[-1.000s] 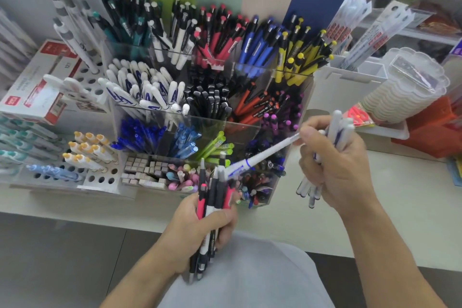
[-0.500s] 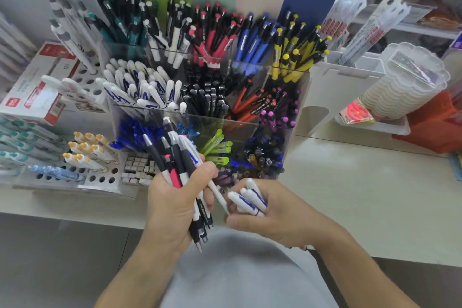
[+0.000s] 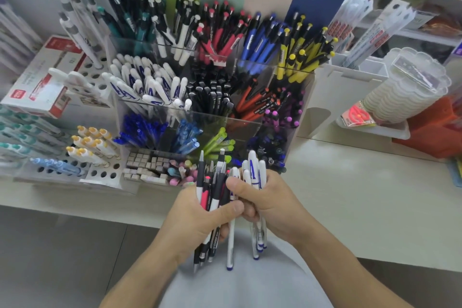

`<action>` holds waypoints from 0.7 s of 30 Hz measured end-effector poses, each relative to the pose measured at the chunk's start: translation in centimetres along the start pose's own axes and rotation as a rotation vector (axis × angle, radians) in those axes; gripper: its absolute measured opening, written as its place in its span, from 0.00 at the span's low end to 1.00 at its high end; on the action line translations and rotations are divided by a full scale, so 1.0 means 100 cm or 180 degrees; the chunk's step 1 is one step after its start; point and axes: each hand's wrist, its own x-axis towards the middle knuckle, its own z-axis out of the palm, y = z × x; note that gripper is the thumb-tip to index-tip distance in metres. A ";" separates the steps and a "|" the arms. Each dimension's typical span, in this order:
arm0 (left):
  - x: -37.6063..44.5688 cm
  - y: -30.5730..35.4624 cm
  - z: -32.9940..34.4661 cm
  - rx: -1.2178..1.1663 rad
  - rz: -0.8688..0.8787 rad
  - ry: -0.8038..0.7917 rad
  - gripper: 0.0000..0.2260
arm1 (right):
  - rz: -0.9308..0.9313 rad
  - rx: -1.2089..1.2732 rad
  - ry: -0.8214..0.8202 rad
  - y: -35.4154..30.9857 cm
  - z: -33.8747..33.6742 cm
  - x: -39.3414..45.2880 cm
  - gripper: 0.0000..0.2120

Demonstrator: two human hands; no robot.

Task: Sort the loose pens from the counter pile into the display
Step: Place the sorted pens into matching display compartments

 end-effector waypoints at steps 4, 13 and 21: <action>0.000 -0.007 -0.003 -0.0151 -0.0103 0.0568 0.04 | -0.0030 0.0485 0.0695 0.000 0.009 0.006 0.11; -0.005 -0.009 -0.022 0.0079 -0.0229 0.0675 0.13 | 0.0112 0.1428 0.1032 -0.029 0.016 0.001 0.11; -0.012 -0.002 -0.009 -0.1060 -0.0289 -0.0239 0.19 | -0.0687 0.1462 0.0830 -0.039 0.032 0.004 0.15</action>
